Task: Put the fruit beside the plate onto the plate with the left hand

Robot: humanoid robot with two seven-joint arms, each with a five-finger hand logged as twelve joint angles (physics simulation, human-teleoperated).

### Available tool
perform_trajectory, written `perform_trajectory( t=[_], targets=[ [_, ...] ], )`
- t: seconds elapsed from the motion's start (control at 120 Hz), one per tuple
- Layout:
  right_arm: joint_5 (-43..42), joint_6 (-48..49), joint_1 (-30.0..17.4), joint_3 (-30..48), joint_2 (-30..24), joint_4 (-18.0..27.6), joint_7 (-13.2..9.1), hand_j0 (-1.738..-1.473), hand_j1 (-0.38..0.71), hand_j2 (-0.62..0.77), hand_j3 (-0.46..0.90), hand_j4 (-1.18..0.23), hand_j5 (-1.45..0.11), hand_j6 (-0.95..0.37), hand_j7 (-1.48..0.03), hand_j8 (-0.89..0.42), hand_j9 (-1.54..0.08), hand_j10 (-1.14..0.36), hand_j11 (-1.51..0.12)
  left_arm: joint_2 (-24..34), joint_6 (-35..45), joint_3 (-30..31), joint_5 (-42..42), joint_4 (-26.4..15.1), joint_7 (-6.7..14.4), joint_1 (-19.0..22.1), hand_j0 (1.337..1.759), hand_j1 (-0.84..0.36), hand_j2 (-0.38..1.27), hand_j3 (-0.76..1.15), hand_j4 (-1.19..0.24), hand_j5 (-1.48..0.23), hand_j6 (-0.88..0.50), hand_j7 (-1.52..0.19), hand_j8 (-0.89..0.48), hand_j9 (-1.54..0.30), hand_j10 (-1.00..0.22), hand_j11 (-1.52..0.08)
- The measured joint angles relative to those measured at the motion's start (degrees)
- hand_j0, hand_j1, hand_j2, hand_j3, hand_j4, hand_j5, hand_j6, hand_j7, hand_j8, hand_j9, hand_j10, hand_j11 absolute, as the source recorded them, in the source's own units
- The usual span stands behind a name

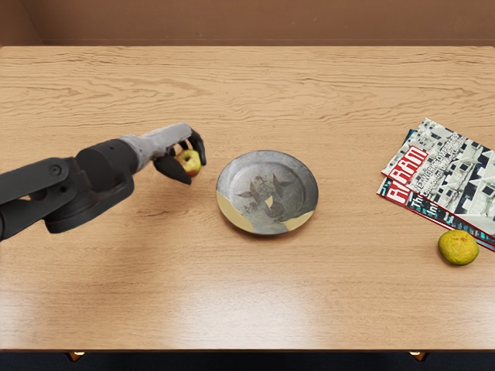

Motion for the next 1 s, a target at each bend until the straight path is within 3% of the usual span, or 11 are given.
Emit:
perform_trajectory(
  t=[0.2,0.283,0.525,0.658,0.717,0.917,1.0],
  targets=[
    [0.00,0.01,0.26,0.00,0.00,0.11,0.01,-1.658,-0.35,0.00,0.00,0.00,0.00,0.00,0.00,0.00,0.00,0.00,0.00,-0.64,-3.15,-2.15,-5.00,0.21,0.00,-7.14,1.651,-0.34,0.18,0.00,-0.69,-1.01,-0.31,-1.00,-0.31,-0.99,-0.70,-0.99],
    [0.00,0.02,0.53,0.02,0.00,0.14,0.01,-1.658,-0.35,0.00,0.00,0.00,0.00,0.00,0.00,0.00,0.00,0.00,0.00,-3.82,-4.02,-2.26,-6.96,1.46,-0.01,-8.68,1.651,-0.32,0.15,0.00,-0.68,-1.03,-0.30,-1.01,-0.30,-1.00,-0.70,-1.00],
    [0.00,0.00,0.76,0.08,0.00,0.16,-0.01,-1.658,-0.35,0.00,0.00,0.00,0.00,0.00,0.00,0.00,0.00,0.00,0.00,-14.02,-5.57,-1.66,-8.50,8.25,-0.04,-9.54,1.653,-0.35,0.28,0.00,-0.70,-1.08,-0.28,-1.04,-0.27,-1.03,-0.70,-1.02],
    [0.03,-0.05,0.78,0.08,0.00,0.17,-0.01,-1.658,-0.35,0.00,0.00,0.00,0.00,0.00,0.00,0.00,0.00,0.00,0.00,-16.68,-5.85,-0.65,-8.34,12.31,-0.02,-9.11,1.655,-0.37,0.41,0.00,-0.72,-1.10,-0.29,-1.06,-0.30,-1.03,-0.73,-1.03],
    [0.03,-0.03,0.78,0.08,0.00,0.17,0.00,-1.658,-0.35,0.00,0.00,0.00,0.00,0.00,0.00,0.00,0.00,0.00,0.00,-18.73,-5.90,0.47,-8.31,14.60,-0.03,-9.00,1.656,-0.40,0.55,0.00,-0.72,-1.11,-0.30,-1.06,-0.31,-1.03,-0.74,-1.03],
    [0.04,-0.03,0.78,0.05,0.00,0.17,-0.05,-1.658,-0.35,0.00,0.00,0.00,0.00,0.00,0.00,0.00,0.00,0.00,0.00,-19.85,-5.96,2.33,-8.24,18.21,-0.01,-9.08,1.656,-0.42,0.56,0.00,-0.74,-1.14,-0.30,-1.07,-0.31,-1.04,-0.75,-1.04],
    [0.06,-0.09,0.78,0.04,0.00,0.17,-0.06,-1.658,-0.35,0.00,0.00,0.00,0.00,0.00,0.00,0.00,0.00,0.00,0.00,-21.77,-4.82,2.45,-7.98,18.41,-0.02,-9.01,1.656,-0.38,0.50,0.00,-0.68,-1.03,-0.35,-0.97,-0.35,-0.95,-0.71,-0.96]
  ],
)
